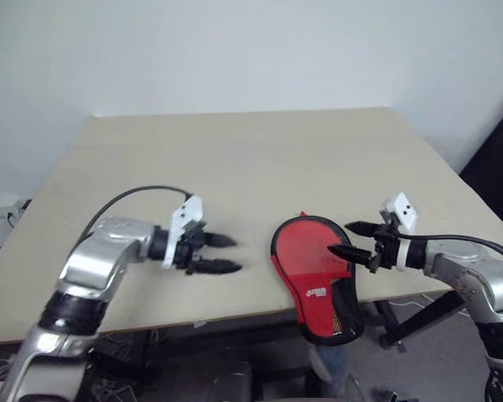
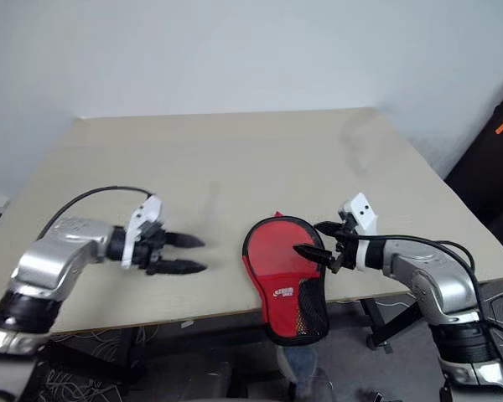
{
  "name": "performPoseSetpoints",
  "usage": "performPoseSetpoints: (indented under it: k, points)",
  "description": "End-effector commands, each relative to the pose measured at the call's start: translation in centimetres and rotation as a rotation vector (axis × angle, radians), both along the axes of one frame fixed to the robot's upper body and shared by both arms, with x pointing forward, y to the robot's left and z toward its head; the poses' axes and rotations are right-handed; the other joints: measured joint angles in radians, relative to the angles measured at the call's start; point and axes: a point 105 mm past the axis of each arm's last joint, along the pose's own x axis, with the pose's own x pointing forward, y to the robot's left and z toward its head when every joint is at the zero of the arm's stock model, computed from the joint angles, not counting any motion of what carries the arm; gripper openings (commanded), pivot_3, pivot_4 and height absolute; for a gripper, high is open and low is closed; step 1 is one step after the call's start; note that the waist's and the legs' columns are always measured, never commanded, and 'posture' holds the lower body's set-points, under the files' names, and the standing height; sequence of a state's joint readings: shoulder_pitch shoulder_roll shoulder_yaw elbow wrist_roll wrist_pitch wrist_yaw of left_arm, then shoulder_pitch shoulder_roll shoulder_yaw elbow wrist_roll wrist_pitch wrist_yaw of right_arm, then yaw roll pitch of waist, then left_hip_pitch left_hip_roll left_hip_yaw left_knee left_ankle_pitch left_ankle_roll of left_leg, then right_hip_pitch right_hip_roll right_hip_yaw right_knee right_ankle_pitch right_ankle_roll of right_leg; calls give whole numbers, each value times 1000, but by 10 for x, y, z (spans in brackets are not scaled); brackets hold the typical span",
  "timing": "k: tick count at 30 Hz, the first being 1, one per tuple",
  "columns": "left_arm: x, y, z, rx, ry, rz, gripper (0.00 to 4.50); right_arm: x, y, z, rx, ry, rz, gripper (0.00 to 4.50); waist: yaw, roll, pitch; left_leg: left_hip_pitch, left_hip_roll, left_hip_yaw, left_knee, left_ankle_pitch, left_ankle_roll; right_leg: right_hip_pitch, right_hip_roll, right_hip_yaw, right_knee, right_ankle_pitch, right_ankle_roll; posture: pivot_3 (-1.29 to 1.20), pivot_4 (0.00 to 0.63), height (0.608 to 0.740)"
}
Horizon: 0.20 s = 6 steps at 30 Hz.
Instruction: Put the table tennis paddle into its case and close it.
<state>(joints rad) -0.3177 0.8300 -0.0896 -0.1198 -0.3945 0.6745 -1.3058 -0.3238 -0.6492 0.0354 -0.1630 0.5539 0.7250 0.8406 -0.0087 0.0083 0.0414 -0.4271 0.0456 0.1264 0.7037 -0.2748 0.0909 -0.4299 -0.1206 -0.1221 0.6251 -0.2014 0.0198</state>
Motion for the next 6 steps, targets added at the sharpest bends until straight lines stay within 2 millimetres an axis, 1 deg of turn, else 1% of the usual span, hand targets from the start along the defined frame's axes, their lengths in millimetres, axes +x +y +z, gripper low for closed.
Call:
performPoseSetpoints:
  k: [1,3,6]
  points:
    - [-6,6,0,19,-38,33,3311,9,6,11,8,-60,31,4474,5,1,0,0,0,0,0,0,0,0,0,0,0,0,0,0,0,724]
    - [-9,6,-5,9,-29,62,3311,9,10,13,18,-61,49,4474,7,1,0,1,0,0,0,1,-1,0,0,0,0,0,-1,0,0,724]
    - [-10,1,-7,-12,-23,76,3311,11,11,15,22,-65,56,4474,11,1,0,1,0,0,0,1,-1,-1,0,0,0,1,-1,0,0,724]
